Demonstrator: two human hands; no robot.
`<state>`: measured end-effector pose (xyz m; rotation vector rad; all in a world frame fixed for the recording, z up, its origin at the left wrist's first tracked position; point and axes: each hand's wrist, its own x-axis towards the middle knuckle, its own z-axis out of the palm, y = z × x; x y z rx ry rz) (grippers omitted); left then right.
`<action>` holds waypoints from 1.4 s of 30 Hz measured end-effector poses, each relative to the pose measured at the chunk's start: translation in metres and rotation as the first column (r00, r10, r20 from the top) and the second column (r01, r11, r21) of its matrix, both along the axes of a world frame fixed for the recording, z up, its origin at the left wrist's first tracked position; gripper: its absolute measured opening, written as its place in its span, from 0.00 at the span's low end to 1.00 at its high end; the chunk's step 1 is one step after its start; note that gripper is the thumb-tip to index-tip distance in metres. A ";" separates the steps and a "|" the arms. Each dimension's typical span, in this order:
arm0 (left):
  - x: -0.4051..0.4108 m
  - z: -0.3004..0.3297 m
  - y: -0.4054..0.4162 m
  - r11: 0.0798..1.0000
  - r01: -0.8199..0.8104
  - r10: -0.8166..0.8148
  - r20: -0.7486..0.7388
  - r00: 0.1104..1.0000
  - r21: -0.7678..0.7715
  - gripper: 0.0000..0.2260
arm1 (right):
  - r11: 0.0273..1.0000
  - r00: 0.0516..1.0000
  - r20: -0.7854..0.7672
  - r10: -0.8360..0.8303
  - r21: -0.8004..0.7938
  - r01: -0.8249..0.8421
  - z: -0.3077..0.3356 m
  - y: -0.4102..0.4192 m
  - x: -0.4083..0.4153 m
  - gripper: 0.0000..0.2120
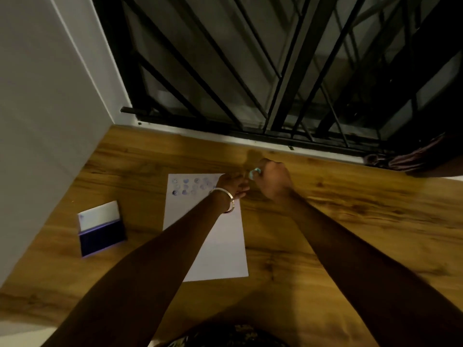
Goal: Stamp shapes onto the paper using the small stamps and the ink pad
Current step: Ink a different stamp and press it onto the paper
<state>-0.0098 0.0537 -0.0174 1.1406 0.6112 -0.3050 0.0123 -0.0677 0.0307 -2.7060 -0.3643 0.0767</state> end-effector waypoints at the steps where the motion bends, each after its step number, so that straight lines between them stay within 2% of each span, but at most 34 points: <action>1: -0.005 0.002 0.009 1.000 -0.013 0.014 0.013 1.000 -0.017 0.14 | 0.999 1.000 -0.022 0.021 0.045 -0.020 0.000 0.015 -0.005 0.08; 6: -0.038 0.004 0.073 0.987 -0.145 0.149 0.062 0.987 -0.076 0.01 | 0.981 0.991 -0.054 0.123 0.158 -0.113 0.001 0.091 -0.031 0.09; 9: -0.065 0.004 0.121 0.974 -0.223 0.225 0.058 0.973 -0.037 0.05 | 0.952 0.968 -0.036 0.248 0.195 -0.236 0.000 0.135 -0.052 0.08; 12: -0.096 0.001 0.168 0.945 -0.327 0.327 0.032 0.945 0.006 0.10 | 0.923 0.934 -0.129 0.333 0.248 -0.295 -0.005 0.182 -0.072 0.10; 16: -0.139 -0.006 0.231 0.860 -0.510 0.510 0.003 0.860 -0.015 0.13 | 0.871 0.883 -0.145 0.446 0.298 -0.391 -0.003 0.235 -0.101 0.11; 19: -0.164 -0.006 0.270 0.848 -0.518 0.517 0.040 0.855 0.114 0.16 | 0.828 0.832 -0.135 0.539 0.270 -0.492 -0.009 0.262 -0.124 0.07; 23: -0.188 -0.011 0.303 0.770 -0.562 0.549 0.133 0.825 0.303 0.15 | 0.763 0.751 -0.132 0.647 0.095 -0.640 -0.022 0.286 -0.147 0.07; 26: -0.198 -0.018 0.312 0.719 -0.609 0.599 0.146 0.788 0.335 0.15 | 0.711 0.696 -0.184 0.693 0.017 -0.703 -0.029 0.296 -0.156 0.07; 30: -0.200 -0.031 0.318 0.721 -0.590 0.572 0.168 0.803 0.362 0.16 | 0.639 0.644 -0.224 0.731 -0.106 -0.762 -0.039 0.299 -0.159 0.08; 36: -0.188 -0.042 0.315 0.701 -0.565 0.536 0.200 0.820 0.436 0.17 | 0.655 0.652 -0.257 0.714 -0.086 -0.751 -0.049 0.301 -0.155 0.08; 42: -0.182 -0.048 0.310 0.702 -0.487 0.446 0.213 0.869 0.520 0.16 | 0.611 0.621 -0.288 0.729 -0.136 -0.780 -0.055 0.307 -0.153 0.11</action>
